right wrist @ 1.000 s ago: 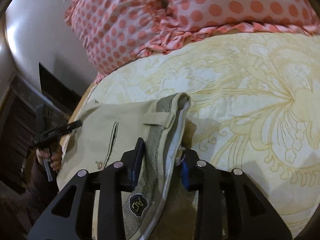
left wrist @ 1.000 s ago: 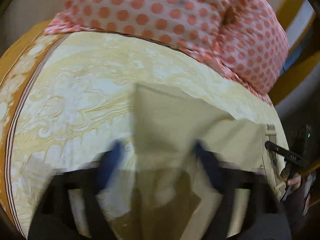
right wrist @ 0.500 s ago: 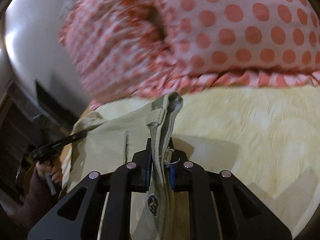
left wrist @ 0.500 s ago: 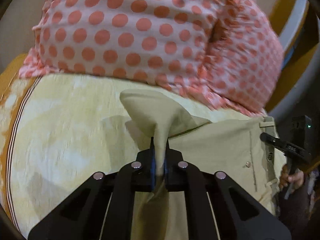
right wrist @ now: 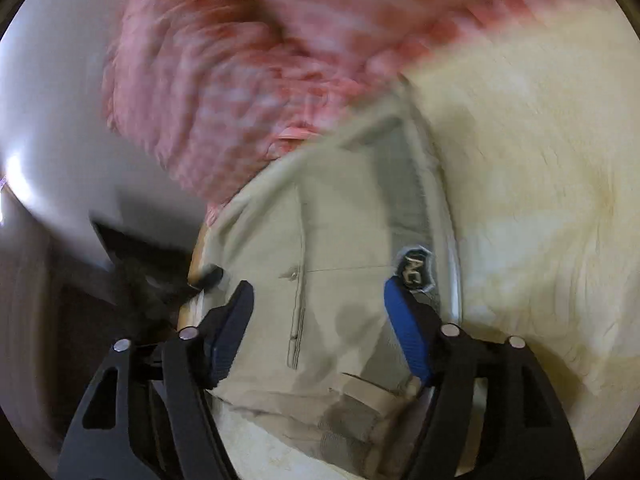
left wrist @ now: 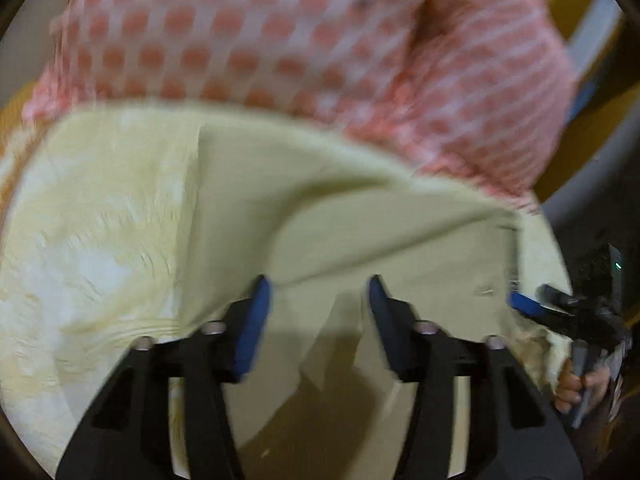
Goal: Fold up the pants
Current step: 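Fold the trousers over and release both grippers onto the bed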
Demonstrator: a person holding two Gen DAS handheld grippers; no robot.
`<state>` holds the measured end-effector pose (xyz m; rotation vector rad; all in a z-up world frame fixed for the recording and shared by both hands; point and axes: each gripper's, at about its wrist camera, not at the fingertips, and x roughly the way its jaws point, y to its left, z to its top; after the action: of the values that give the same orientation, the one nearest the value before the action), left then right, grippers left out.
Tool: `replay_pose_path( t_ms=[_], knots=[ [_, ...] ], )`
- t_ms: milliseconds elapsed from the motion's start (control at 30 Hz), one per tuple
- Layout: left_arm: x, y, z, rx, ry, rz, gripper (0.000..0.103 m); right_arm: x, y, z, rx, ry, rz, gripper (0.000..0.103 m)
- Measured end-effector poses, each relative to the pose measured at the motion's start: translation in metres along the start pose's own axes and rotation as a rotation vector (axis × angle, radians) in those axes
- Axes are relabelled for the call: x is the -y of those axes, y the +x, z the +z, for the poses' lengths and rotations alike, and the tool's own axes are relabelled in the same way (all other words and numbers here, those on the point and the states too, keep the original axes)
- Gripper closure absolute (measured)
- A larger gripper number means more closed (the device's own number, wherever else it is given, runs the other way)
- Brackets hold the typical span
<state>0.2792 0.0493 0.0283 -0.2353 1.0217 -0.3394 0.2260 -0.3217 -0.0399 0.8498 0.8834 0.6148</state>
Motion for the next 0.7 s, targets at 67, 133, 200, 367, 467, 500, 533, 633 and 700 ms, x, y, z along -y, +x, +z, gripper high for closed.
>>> replay_pose_path(
  t_ms=[67,133,200,367,467,500,533,633,700],
  knots=[
    [-0.004,-0.011,-0.004,0.040,-0.022,0.017,0.070,0.011,-0.008,-0.003,0.011,0.093,-0.008,0.048],
    [-0.001,-0.036,-0.019,0.073,-0.021,0.033,0.045,-0.006,-0.027,-0.022,0.065,0.010,-0.103,0.035],
    [0.010,-0.073,-0.051,0.168,0.044,0.086,0.026,-0.033,-0.042,-0.052,0.133,-0.147,-0.175,0.012],
    [0.043,-0.114,-0.155,0.276,0.149,0.218,0.006,-0.077,-0.044,-0.135,0.270,-0.491,-0.407,0.011],
    [0.050,-0.111,-0.192,0.278,0.148,0.288,0.005,-0.074,-0.037,-0.165,0.292,-0.509,-0.464,0.011],
    [0.052,-0.107,-0.201,0.273,0.138,0.300,0.005,-0.072,-0.035,-0.173,0.309,-0.508,-0.471,0.011],
    [0.052,-0.105,-0.207,0.270,0.135,0.296,0.005,-0.072,-0.032,-0.180,0.321,-0.520,-0.482,0.011],
    [0.055,-0.096,-0.218,0.264,0.142,0.337,0.005,-0.078,-0.009,-0.195,0.278,-0.576,-0.544,0.011],
    [0.056,-0.092,-0.222,0.262,0.159,0.361,0.002,-0.077,-0.007,-0.208,0.281,-0.605,-0.574,0.010]
  ],
)
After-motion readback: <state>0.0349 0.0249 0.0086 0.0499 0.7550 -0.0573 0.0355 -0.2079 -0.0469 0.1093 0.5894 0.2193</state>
